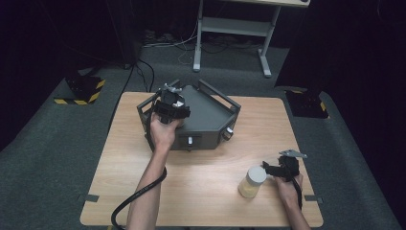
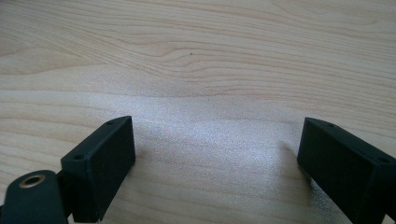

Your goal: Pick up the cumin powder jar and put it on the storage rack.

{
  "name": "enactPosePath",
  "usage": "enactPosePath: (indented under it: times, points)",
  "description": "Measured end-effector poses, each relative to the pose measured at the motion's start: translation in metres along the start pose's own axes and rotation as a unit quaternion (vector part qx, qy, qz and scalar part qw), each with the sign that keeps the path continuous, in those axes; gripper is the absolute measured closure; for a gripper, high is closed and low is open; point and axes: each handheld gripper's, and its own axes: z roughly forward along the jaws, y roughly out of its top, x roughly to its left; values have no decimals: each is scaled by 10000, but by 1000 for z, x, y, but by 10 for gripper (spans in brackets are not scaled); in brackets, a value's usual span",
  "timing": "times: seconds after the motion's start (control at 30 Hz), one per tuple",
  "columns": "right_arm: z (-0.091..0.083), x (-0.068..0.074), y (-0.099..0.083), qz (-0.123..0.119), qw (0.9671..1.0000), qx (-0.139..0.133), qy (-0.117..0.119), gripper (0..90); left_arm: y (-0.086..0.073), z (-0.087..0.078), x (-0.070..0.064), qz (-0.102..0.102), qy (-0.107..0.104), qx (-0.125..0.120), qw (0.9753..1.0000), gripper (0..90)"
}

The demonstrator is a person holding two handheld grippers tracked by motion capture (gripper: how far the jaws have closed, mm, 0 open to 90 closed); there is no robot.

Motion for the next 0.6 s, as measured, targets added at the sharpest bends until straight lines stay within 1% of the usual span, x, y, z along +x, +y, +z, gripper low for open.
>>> enactPosePath:
  times: [0.07, 0.13, 0.3, 0.43, 0.6]
  points:
    - [0, 0, 0, -6, 10000, 0, 7, 107, 0, 2, 0, -14, 14, 13, 10000, 319]
    - [0, 0, 0, -3, 10000, 2, 9, 107, -4, 8, 2, -79, 36, 27, 10000, 320]
    - [0, 0, 0, -4, 10000, 2, 10, 107, -7, 11, 2, -125, 92, 6, 9999, 320]
    - [0, 0, 0, -4, 10000, 4, 10, 107, -9, 13, 4, -119, 74, 6, 9999, 319]
    - [0, 0, 0, -8, 10000, 4, 8, 107, -12, 14, 5, -123, 36, -64, 9999, 319]
